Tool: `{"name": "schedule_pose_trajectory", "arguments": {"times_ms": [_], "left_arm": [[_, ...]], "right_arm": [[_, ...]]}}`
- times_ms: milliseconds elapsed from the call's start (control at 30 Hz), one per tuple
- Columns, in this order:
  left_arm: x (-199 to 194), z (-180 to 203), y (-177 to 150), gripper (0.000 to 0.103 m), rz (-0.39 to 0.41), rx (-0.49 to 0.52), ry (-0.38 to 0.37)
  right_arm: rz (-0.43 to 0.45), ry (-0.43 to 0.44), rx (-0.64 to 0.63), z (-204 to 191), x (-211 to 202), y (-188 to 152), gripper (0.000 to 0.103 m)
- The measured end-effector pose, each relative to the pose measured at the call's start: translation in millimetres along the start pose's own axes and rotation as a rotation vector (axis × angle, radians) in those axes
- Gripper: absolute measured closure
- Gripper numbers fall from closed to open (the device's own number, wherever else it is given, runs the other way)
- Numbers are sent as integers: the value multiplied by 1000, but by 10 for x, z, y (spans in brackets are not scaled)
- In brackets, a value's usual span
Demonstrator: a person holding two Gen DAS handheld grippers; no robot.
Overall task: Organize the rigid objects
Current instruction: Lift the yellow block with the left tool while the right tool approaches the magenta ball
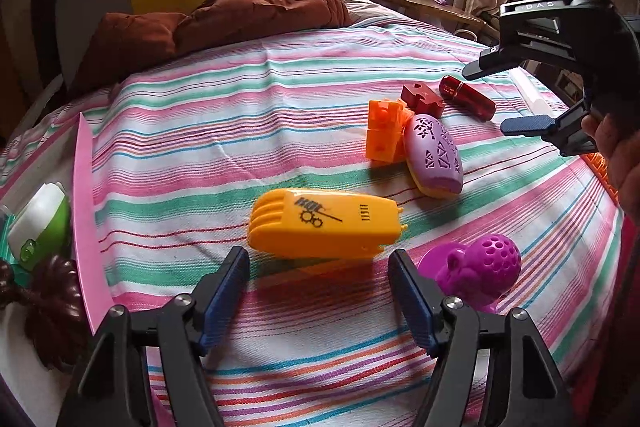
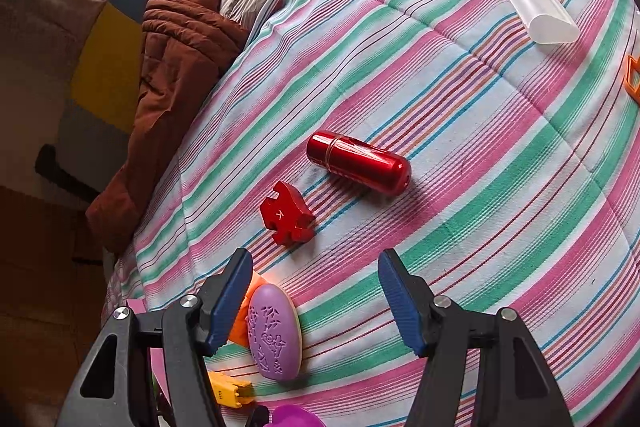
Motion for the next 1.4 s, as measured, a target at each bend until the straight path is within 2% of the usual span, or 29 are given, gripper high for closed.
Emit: {"name": "schedule_pose_trajectory", "arguments": {"times_ms": [67, 133, 233, 400, 533, 633, 767, 833, 900, 967, 1000, 1133, 1233, 1400], "left_arm": [[-16, 5, 0, 31, -17, 7, -11], [-44, 10, -9, 21, -15, -16, -52], [-78, 15, -12, 17, -19, -35, -59], [-76, -57, 65, 17, -22, -42, -15], [-29, -108, 115, 19, -28, -26, -18], [50, -98, 134, 30, -48, -14, -37], [72, -106, 163, 27, -51, -12, -36], [79, -124, 159, 20, -55, -19, -30], [99, -143, 159, 20, -62, -34, -31], [105, -155, 178, 21, -59, -53, -40], [106, -171, 187, 31, -59, -60, -39], [103, -199, 196, 31, -47, -60, -44], [4, -210, 178, 31, -38, -66, -49], [-428, -298, 206, 31, 28, -83, -24]], "right_arm": [[4, -5, -2, 8, -4, 3, 37], [5, -4, 6, 17, -2, 13, 37], [-2, 1, 15, 28, 5, 18, 37], [-4, 6, 1, 1, 7, 13, 37], [-11, 17, -2, -16, 10, 26, 37], [-8, 21, -8, -29, 7, 29, 37], [-16, 21, -10, -32, 20, 12, 37], [-15, 18, -13, -32, 20, 10, 37], [-14, 19, -13, -34, 17, 10, 37], [-9, 16, -14, -30, 11, 14, 37], [-8, 15, -13, -27, 13, 17, 37], [-9, 5, -15, -15, 27, 18, 37], [-8, -4, -20, -8, 34, 13, 37], [-8, -17, -28, 6, 45, 2, 37]]}}
Point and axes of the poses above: each gripper's, at about its wrist camera, not at the fingertips, and x roughly the way its jaws point, z to its right, y to its top, the point moved 9 cm from there along x, roughly the way its jaws point, and after that the axes turned 15 degrees about x, right-handed, at the moved point
